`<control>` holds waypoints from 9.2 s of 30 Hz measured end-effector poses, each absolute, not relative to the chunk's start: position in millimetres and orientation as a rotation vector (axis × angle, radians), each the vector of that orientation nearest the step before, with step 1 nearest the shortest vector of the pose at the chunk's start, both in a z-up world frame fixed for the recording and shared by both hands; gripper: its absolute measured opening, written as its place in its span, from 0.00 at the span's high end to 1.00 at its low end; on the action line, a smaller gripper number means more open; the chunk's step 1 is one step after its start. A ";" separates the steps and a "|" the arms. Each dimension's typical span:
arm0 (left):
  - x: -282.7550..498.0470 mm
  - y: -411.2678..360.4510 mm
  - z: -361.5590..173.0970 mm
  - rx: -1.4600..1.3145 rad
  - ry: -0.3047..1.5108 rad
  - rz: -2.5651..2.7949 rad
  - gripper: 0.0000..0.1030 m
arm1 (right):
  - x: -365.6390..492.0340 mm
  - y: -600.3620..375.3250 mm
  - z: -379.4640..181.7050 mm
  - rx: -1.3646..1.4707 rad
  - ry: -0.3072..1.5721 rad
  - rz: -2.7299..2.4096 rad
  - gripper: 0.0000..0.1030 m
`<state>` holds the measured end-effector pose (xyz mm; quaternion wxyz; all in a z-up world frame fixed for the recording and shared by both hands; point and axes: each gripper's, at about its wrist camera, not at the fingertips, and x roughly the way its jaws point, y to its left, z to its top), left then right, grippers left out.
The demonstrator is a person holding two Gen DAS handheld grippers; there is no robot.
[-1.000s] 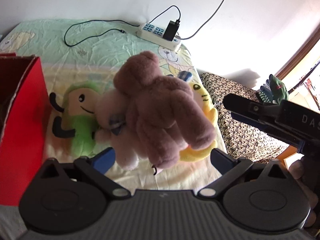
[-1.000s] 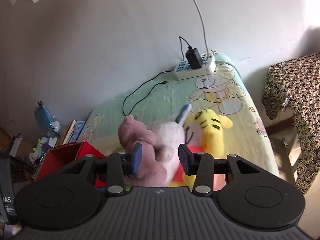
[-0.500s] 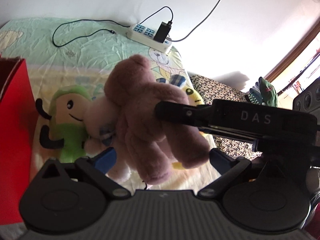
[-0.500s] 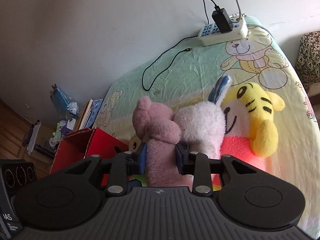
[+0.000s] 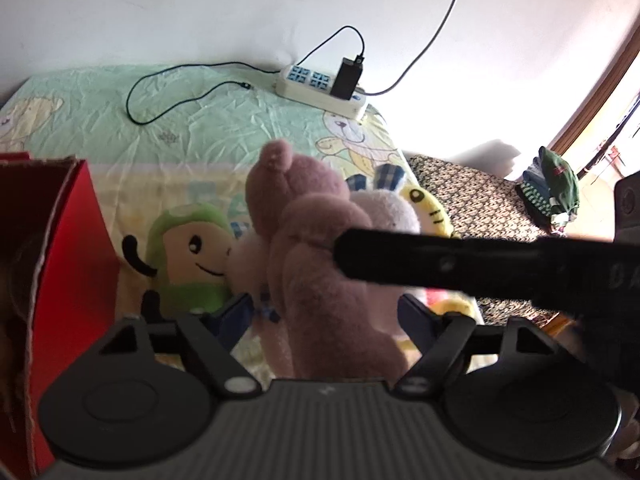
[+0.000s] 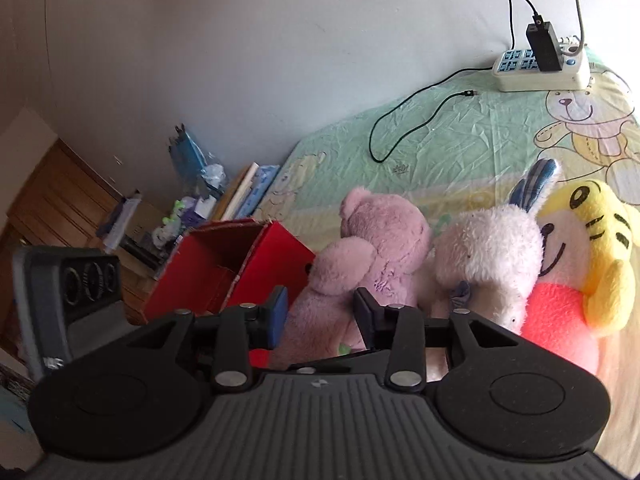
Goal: Organize objects
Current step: 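Close the right gripper on the pink teddy bear and lift it, then carry the pink teddy bear into the red box and open the right gripper, then withdraw the right gripper from the box back toward the toys, then grasp the white bunny with the right gripper, then carry the white bunny into the red box and release it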
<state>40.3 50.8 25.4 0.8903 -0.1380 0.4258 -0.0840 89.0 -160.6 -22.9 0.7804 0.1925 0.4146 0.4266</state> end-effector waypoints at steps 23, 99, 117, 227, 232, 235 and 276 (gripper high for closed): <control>37.4 39.9 17.9 -0.141 0.889 -0.141 0.46 | 105.9 -147.3 -59.2 0.515 0.964 0.870 0.64; -117.0 358.5 -19.8 -0.103 0.831 0.026 0.40 | 29.6 178.9 -62.3 0.400 1.148 0.747 0.68; -103.2 343.6 -22.8 -0.064 0.879 0.070 0.24 | 22.2 152.2 -72.0 0.473 1.194 0.755 0.67; -16.3 4.1 -6.4 -0.238 0.785 -0.333 0.51 | 51.7 -190.1 -34.4 0.479 0.783 0.588 0.72; -44.7 19.6 10.0 -0.231 0.715 -0.311 0.51 | 32.4 -181.2 -21.1 0.485 0.731 0.638 0.72; -59.0 36.3 18.5 -0.228 0.689 -0.294 0.51 | 26.2 -169.6 -16.5 0.504 0.711 0.670 0.72; -87.5 338.2 -40.7 -0.328 0.836 -0.073 0.51 | 23.9 139.5 -72.9 0.567 1.095 0.642 0.72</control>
